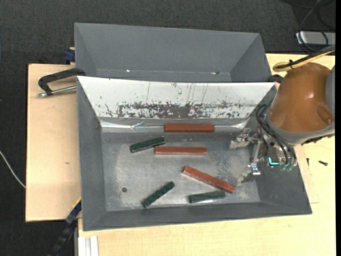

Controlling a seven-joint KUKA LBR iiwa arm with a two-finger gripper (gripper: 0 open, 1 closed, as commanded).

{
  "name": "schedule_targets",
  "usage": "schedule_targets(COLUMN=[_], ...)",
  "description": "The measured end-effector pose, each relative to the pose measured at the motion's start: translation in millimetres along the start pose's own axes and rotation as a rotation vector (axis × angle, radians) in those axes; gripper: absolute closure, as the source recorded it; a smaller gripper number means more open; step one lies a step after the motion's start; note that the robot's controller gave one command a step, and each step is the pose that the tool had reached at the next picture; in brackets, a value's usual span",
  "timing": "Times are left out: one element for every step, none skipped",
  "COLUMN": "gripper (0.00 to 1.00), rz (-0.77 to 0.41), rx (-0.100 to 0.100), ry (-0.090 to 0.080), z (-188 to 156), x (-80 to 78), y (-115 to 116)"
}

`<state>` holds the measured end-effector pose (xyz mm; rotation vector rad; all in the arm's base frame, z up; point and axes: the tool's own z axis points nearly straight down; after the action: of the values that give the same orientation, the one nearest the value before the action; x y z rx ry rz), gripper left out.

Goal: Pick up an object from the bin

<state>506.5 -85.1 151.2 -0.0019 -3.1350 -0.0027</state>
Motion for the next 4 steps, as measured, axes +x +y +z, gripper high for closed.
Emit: schedule_targets(gripper=[0.0, 0.0, 1.0, 1.0], rz=[-0.001, -0.088, 0.094, 0.094], rx=[0.001, 0.002, 0.004, 0.004], ry=[-0.008, -0.012, -0.007, -0.007], z=[-4, 32, 74, 74], x=[-2.0, 1.1, -19.3, -19.3], y=[0, 12, 35, 35])
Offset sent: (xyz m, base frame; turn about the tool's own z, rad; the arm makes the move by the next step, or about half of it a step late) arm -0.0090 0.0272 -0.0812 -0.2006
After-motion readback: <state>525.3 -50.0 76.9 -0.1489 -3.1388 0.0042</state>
